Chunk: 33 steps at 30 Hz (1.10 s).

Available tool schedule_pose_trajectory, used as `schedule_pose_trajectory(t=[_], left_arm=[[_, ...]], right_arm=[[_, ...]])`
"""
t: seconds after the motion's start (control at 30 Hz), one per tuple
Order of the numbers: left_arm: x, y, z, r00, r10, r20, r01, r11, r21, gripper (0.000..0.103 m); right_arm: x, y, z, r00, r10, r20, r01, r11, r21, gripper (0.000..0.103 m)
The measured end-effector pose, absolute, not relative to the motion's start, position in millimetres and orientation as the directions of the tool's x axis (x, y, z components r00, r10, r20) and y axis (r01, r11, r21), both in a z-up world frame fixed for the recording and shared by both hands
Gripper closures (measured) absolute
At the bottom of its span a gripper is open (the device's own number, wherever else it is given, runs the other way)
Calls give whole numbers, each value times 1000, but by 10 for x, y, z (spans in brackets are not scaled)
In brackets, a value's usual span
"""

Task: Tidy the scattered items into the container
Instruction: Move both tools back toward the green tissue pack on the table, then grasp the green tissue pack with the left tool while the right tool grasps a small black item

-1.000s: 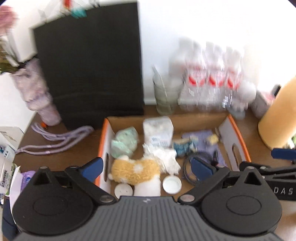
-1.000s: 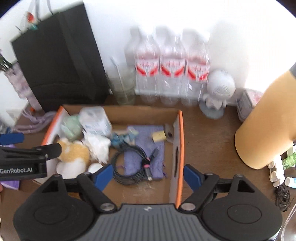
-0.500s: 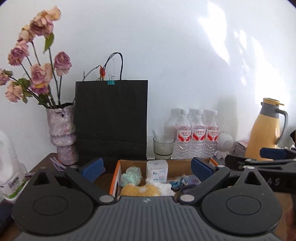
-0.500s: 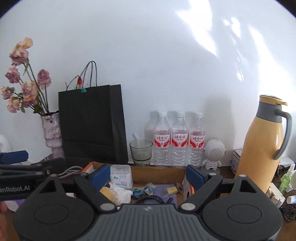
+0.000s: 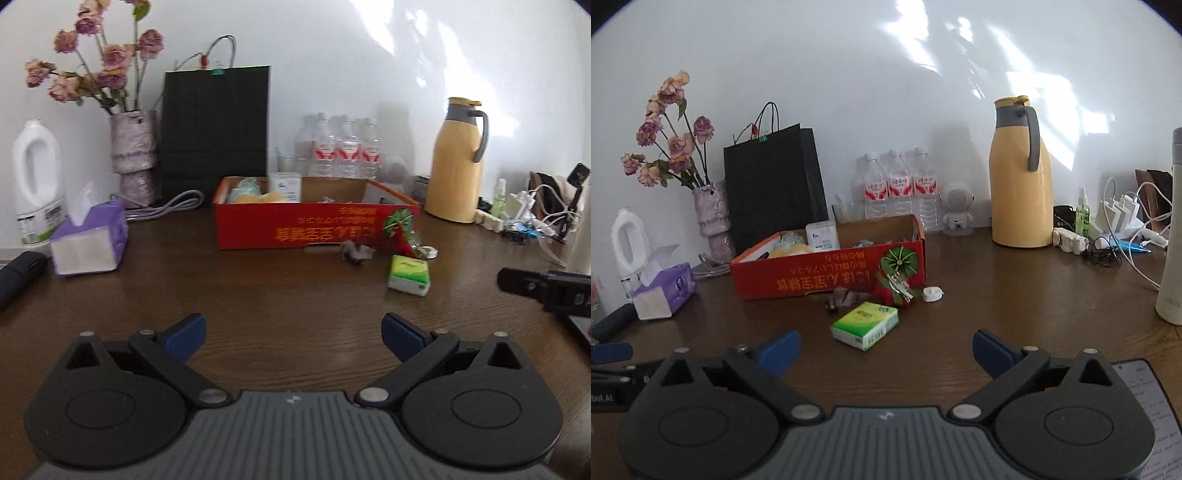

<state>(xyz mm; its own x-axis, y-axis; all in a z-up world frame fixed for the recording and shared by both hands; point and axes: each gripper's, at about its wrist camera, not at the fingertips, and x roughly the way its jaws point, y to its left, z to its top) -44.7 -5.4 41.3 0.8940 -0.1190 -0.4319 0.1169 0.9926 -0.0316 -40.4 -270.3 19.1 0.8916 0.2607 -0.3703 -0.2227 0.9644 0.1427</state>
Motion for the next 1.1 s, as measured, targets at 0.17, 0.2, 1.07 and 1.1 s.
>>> schedule_pose_trajectory(t=[0.17,0.2,1.07,1.1], left_arm=[[78,-575,401,855,-266,-445,300,954,7,0],[218,-715,389,842,-294,-453,339,941,19,0],[312,225,159,792,13,-611,-15,1000,3,56],[316,306,160,789,30,-614,-40,999,-2,56]], right_arm=[[-206,-2785,353,913,215,-347,-176,974,139,5],[-183,-2815,389,917,207,-341,-168,976,139,5],[849,-2004,144,754,391,-528,-422,904,67,36],[962,-1895,126,741,400,-539,-438,897,63,41]])
